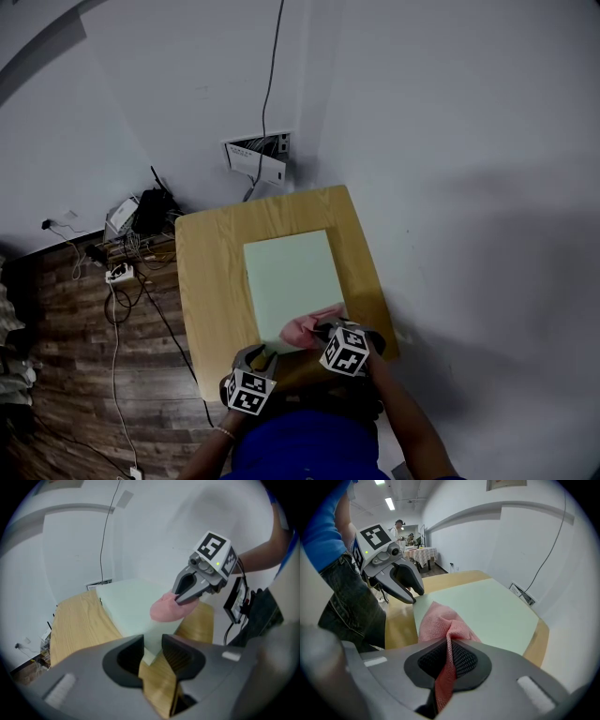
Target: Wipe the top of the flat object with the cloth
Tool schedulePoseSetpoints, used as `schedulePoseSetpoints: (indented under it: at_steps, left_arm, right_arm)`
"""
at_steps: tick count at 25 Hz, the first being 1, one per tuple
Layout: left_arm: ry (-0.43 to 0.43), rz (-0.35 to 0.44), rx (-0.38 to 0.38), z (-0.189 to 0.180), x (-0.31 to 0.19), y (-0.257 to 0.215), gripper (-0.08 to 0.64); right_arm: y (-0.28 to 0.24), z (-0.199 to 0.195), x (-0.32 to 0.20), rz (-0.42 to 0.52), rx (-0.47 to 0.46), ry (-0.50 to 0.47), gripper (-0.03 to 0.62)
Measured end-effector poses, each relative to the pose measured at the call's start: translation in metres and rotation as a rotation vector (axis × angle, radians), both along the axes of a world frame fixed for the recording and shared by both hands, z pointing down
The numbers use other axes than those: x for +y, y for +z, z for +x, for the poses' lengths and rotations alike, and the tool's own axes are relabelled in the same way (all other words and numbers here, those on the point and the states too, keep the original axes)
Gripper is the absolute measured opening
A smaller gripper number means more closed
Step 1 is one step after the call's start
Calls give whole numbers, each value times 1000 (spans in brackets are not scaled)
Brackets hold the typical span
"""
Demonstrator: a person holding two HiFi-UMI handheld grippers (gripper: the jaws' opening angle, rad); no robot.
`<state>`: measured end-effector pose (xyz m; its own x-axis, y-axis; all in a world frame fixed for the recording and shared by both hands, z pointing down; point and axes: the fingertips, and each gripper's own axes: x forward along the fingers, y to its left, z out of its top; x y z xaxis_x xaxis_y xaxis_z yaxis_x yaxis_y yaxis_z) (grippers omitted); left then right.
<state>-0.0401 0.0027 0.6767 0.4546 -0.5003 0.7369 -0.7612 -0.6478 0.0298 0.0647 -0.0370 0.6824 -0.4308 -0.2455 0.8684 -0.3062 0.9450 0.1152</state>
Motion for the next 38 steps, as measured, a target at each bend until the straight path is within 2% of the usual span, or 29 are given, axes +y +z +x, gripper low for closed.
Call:
schedulePoseSetpoints:
  at_steps: [10,20,38]
  left_arm:
    - [-4,-1,-4,0,0,0,123]
    - [-9,-1,-10,1,1,-1,123]
    - [-45,-4,1,-1,1,1,121]
  right_arm:
    - [-1,45,-5,-13,13,102,14]
    - [-1,76,-4,-21,22,163,14]
    - [2,80,-3,-35,-9,184,14]
